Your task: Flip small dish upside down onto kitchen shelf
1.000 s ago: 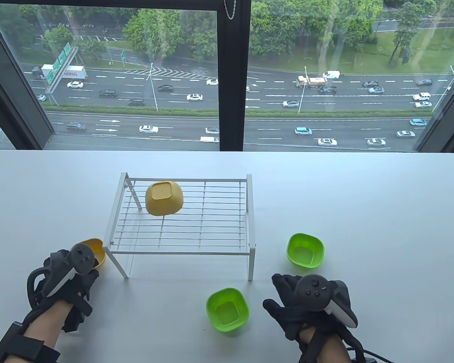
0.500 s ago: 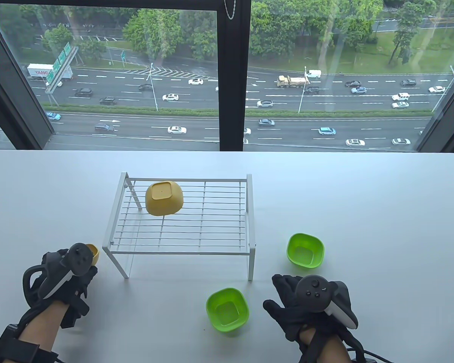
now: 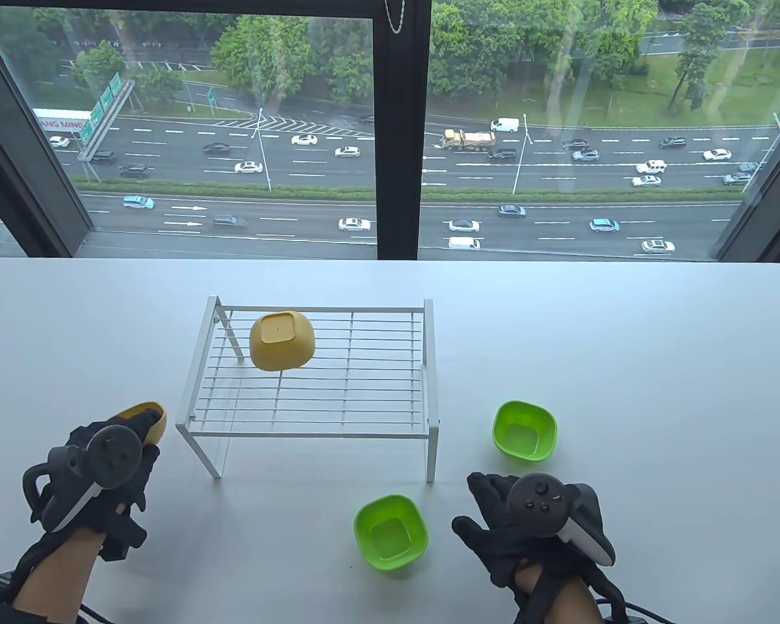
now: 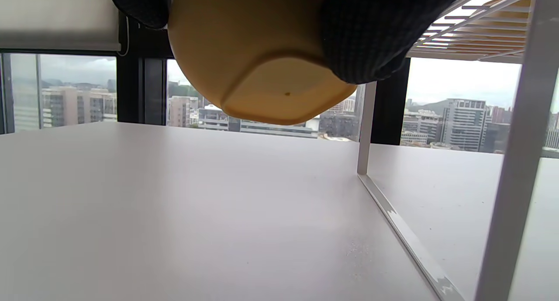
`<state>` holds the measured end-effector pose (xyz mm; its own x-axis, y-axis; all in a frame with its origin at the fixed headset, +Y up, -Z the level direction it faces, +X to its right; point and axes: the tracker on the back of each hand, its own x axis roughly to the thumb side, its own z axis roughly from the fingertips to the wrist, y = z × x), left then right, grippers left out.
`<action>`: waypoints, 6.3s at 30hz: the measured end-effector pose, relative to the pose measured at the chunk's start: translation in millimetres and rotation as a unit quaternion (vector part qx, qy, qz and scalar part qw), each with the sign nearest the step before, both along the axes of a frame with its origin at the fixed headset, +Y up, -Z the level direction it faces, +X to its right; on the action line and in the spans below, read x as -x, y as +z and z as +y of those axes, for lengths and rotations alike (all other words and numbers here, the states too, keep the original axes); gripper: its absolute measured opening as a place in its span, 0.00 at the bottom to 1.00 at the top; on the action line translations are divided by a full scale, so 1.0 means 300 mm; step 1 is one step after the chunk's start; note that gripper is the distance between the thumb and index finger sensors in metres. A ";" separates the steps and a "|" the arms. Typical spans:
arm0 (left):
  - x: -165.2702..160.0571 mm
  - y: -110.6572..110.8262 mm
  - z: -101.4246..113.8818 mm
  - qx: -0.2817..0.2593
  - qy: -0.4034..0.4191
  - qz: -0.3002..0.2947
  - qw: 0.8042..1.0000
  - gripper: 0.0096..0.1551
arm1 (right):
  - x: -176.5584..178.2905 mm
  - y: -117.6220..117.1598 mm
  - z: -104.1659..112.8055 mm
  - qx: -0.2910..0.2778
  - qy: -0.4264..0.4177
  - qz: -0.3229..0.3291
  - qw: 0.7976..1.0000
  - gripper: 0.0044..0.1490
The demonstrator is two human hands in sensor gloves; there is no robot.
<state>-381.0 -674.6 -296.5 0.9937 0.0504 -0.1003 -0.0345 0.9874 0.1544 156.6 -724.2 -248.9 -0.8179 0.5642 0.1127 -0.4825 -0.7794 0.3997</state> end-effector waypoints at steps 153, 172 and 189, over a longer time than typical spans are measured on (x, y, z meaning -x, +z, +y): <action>-0.484 0.247 0.391 -0.139 -0.122 -0.165 0.969 0.47 | 0.039 0.050 0.074 -0.097 -0.002 0.035 0.995 0.55; -0.403 0.083 0.349 -0.065 0.027 -0.090 0.993 0.47 | 0.018 0.021 0.055 -0.075 -0.026 0.016 0.997 0.54; -0.404 -0.073 0.255 0.029 0.203 -0.034 0.978 0.38 | 0.000 0.002 0.030 -0.049 -0.056 -0.006 0.997 0.54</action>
<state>-259.7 -598.0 -318.4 0.8979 0.4375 -0.0489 -0.4330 0.8977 0.0818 156.4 -715.2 -248.2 -0.7524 0.6384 0.1624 -0.5722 -0.7555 0.3190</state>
